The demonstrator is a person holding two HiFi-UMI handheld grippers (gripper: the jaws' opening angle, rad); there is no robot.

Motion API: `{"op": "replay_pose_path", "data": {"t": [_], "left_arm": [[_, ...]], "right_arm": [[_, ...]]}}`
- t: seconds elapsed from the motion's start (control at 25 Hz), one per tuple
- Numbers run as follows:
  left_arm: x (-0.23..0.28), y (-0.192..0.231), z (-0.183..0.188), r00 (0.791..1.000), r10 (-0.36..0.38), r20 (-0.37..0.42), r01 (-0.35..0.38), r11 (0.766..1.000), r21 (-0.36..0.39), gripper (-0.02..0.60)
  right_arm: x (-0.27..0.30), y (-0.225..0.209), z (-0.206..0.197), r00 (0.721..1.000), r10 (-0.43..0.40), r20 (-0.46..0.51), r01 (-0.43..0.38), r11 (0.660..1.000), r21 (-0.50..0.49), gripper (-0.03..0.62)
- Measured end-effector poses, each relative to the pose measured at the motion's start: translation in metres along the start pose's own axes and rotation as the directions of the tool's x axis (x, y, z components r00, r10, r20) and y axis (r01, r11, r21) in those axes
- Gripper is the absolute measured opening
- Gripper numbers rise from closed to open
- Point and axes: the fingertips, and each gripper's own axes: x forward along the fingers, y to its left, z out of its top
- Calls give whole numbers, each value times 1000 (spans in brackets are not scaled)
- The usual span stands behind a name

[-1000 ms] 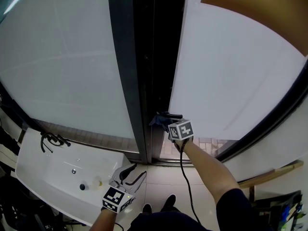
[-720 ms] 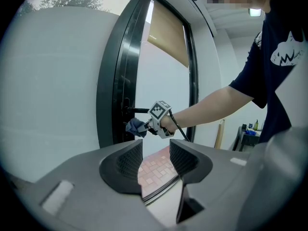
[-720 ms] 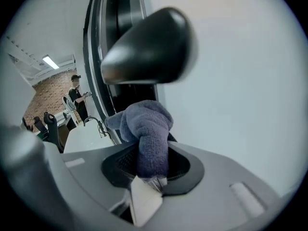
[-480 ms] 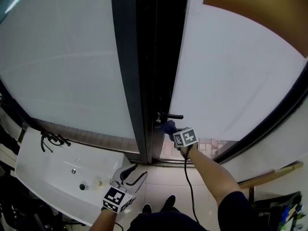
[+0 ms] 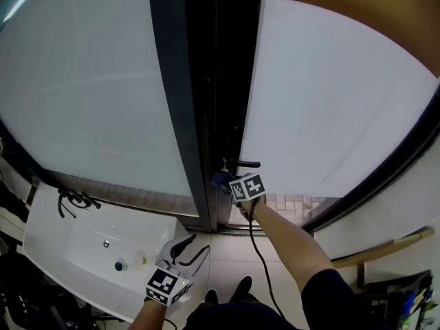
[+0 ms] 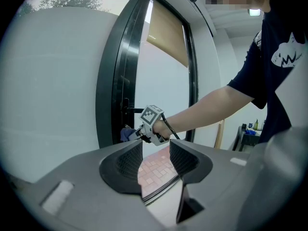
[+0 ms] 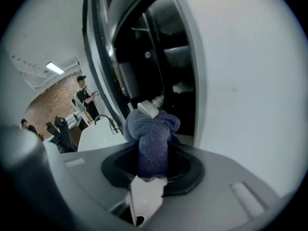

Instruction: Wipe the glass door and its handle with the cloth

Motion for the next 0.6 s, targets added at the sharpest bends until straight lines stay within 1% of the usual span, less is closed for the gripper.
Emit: {"op": "replay_pose_path", "data": {"t": [0.12,0.28,0.44,0.6], "left_arm": [[-1,2,4,1000,12,8,-12,1000,1,170],[-2,5,0,1000,21,1,-21,1000,-2,170],[2,4,-2,1000,14,-1,-14,1000,-1,170],[4,3,-1,1000,3,-5,-3,1000,-1,170]], "right_arm": [[-1,-9,7,999,25,47,-29,996,86,113],[-5,-15,10,995,33,99,-47,989,140,114],[-9,-20,12,991,11,132,-34,984,177,113],[-25,-40,15,984,-41,176,2,977,214,112]]}}
